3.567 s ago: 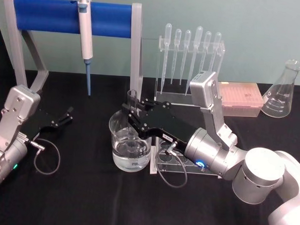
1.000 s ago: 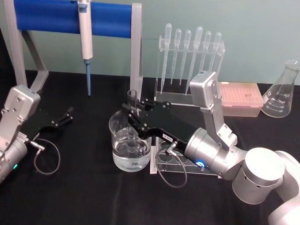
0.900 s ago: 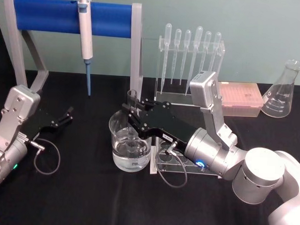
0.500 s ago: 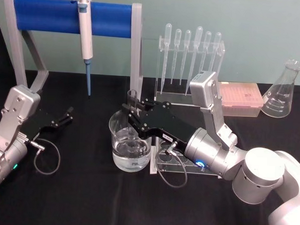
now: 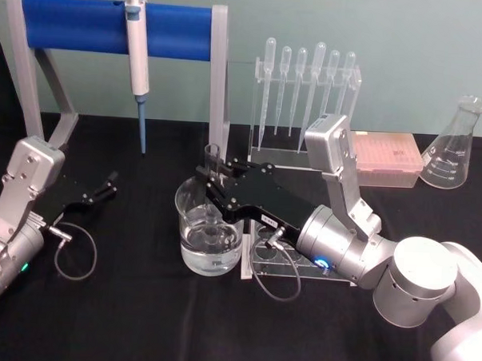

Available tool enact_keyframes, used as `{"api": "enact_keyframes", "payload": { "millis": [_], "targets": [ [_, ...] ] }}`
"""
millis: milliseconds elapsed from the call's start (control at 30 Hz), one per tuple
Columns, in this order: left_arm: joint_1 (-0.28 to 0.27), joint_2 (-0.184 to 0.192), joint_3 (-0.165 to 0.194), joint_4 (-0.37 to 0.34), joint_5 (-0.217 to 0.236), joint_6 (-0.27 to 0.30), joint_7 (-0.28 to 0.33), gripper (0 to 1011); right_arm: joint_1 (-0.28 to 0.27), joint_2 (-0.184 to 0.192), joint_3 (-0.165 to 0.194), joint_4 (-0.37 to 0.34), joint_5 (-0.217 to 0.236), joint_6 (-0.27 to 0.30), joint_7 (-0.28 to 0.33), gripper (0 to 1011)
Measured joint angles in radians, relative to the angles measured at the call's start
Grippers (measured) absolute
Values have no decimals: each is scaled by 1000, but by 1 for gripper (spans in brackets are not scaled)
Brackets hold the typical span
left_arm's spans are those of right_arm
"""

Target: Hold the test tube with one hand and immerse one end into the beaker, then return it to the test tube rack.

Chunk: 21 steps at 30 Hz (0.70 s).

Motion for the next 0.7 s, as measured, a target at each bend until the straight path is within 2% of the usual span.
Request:
{"api": "enact_keyframes", "payload": {
  "millis": [700],
  "targets": [
    [0,0,0,0,0,0,0,1000,0,0,0,0,0,0,0,224]
  ]
}}
